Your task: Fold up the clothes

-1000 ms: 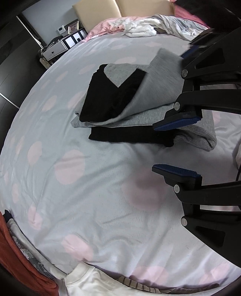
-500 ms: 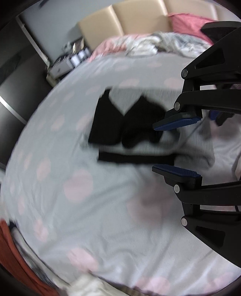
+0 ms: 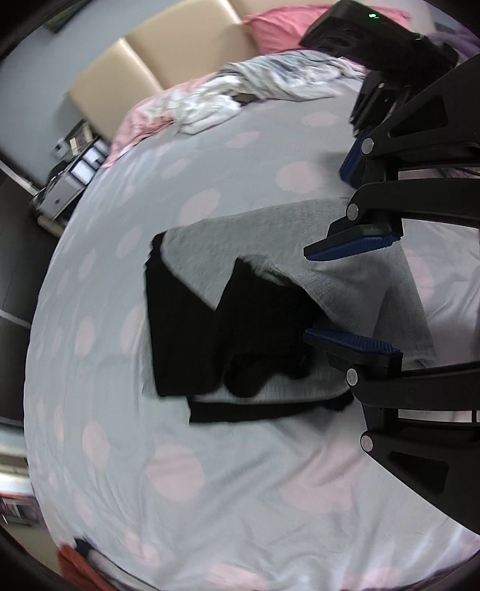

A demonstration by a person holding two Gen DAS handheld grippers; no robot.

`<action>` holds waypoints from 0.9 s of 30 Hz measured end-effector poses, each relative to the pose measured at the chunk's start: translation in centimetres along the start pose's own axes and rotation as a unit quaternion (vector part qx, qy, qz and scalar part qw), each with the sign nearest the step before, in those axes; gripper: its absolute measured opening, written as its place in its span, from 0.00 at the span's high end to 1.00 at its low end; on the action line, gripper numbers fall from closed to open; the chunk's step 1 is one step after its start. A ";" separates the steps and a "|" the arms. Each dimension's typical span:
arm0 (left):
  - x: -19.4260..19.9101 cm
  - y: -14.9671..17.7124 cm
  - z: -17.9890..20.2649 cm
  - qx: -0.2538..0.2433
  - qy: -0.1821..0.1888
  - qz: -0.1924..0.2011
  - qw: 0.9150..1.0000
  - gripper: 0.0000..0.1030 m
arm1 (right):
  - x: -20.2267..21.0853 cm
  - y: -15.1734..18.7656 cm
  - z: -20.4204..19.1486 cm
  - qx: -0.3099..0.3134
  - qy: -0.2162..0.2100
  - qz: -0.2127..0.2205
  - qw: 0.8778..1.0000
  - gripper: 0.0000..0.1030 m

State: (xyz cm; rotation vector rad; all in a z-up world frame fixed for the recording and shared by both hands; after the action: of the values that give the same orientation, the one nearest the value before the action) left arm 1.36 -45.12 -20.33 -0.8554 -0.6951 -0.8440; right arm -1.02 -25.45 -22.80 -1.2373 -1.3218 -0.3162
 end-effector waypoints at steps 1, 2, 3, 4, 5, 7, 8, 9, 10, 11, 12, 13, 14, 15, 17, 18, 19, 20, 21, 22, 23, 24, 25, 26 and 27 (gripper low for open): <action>-0.3 0.1 -0.1 0.001 -0.005 -0.007 1.000 0.72 | -0.3 0.2 0.2 -0.001 0.004 -0.002 1.000 0.90; -0.4 0.3 -0.3 0.005 -0.008 -0.014 1.000 0.83 | -0.6 0.3 0.2 -0.001 0.010 -0.004 1.000 0.90; -0.6 0.5 -0.5 0.009 -0.012 -0.020 1.000 0.84 | -0.8 0.4 0.3 0.000 0.013 -0.006 1.000 0.90; -0.5 0.7 -0.8 0.015 -0.010 -0.025 1.000 0.86 | -0.9 0.6 0.3 -0.001 0.012 -0.008 1.000 0.90; -0.1 0.9 -1.0 0.020 -0.003 -0.026 0.999 0.88 | -1.1 0.6 0.4 -0.006 0.009 -0.009 1.000 0.90; 0.5 1.3 -1.3 0.034 0.018 -0.032 0.999 0.89 | -1.0 0.7 0.7 -0.015 0.007 -0.007 1.000 0.90; 0.8 1.6 -1.5 0.043 0.028 -0.035 0.998 0.90 | -0.9 0.7 1.0 -0.020 0.006 -0.005 1.000 0.90; 1.0 1.9 -1.7 0.051 0.034 -0.040 0.997 0.91 | -0.7 0.6 1.2 -0.025 0.006 -0.003 1.000 0.90; 1.0 2.3 -2.1 0.061 0.035 -0.048 0.996 0.91 | -0.6 0.7 1.5 -0.032 0.004 -0.001 0.999 0.90; 0.9 2.7 -2.5 0.073 0.034 -0.059 0.995 0.91 | -0.5 0.7 1.8 -0.038 0.003 0.000 0.999 0.90; 0.8 3.1 -3.0 0.085 0.030 -0.071 0.993 0.92 | -0.5 0.6 2.0 -0.043 0.002 0.001 0.999 0.90; 0.6 3.6 -3.5 0.097 0.025 -0.084 0.991 0.92 | -0.5 0.6 2.2 -0.049 0.001 0.002 0.999 0.90; 0.5 4.0 -3.9 0.105 0.018 -0.096 0.990 0.92 | -0.4 0.6 2.4 -0.055 0.000 0.002 0.999 0.90; 0.4 4.3 -4.2 0.109 0.008 -0.107 0.988 0.92 | -0.4 0.6 2.6 -0.060 -0.001 0.003 0.998 0.90; 0.2 4.9 -4.6 0.113 -0.011 -0.127 0.985 0.92 | -0.2 0.6 3.0 -0.069 -0.005 0.006 0.998 0.90; 0.1 5.1 -4.6 0.110 -0.022 -0.136 0.984 0.92 | 0.0 0.6 3.1 -0.071 -0.007 0.006 0.997 0.90; -0.1 5.3 -4.6 0.107 -0.031 -0.145 0.983 0.92 | 0.1 0.7 3.2 -0.074 -0.009 0.006 0.997 0.90; -0.3 5.5 -4.6 0.105 -0.040 -0.155 0.982 0.92 | 0.2 0.7 3.3 -0.077 -0.011 0.007 0.997 0.90; -0.6 5.7 -4.5 0.103 -0.047 -0.163 0.980 0.92 | 0.3 0.9 3.4 -0.078 -0.012 0.005 0.997 0.90; -0.7 5.9 -4.4 0.101 -0.050 -0.166 0.980 0.92 | 0.3 1.0 3.5 -0.079 -0.014 0.003 0.997 0.90; -0.7 5.9 -4.3 0.100 -0.049 -0.166 0.980 0.92 | 0.3 1.1 3.6 -0.080 -0.016 0.000 0.997 0.90; -0.5 6.0 -4.2 0.102 -0.043 -0.162 0.981 0.91 | 0.4 1.2 3.7 -0.081 -0.017 -0.002 0.997 0.90; -0.1 6.0 -4.2 0.106 -0.033 -0.154 0.982 0.91 | 0.4 1.4 3.8 -0.081 -0.019 -0.004 0.996 0.90; 0.3 6.0 -4.3 0.111 -0.022 -0.146 0.983 0.91 | 0.5 1.6 3.7 -0.078 -0.020 -0.008 0.997 0.89; 0.6 6.1 -4.4 0.118 -0.012 -0.138 0.983 0.91 | 0.5 1.7 3.5 -0.070 -0.021 -0.013 0.997 0.89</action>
State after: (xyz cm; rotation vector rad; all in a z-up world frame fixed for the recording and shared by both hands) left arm 7.63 -46.72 -24.10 -0.5633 -0.9302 -0.9758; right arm -1.44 -21.75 -24.07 -1.3518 -1.3703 -0.4096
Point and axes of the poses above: each gripper's, at about its wrist camera, not at the fingertips, and x roughly against the way its jaws point, z to its right, y to its underside, the point moved 3 cm from there along -x, roughly the way its jaws point, and after that the axes turned 7 degrees about y, right-handed, at the moved point
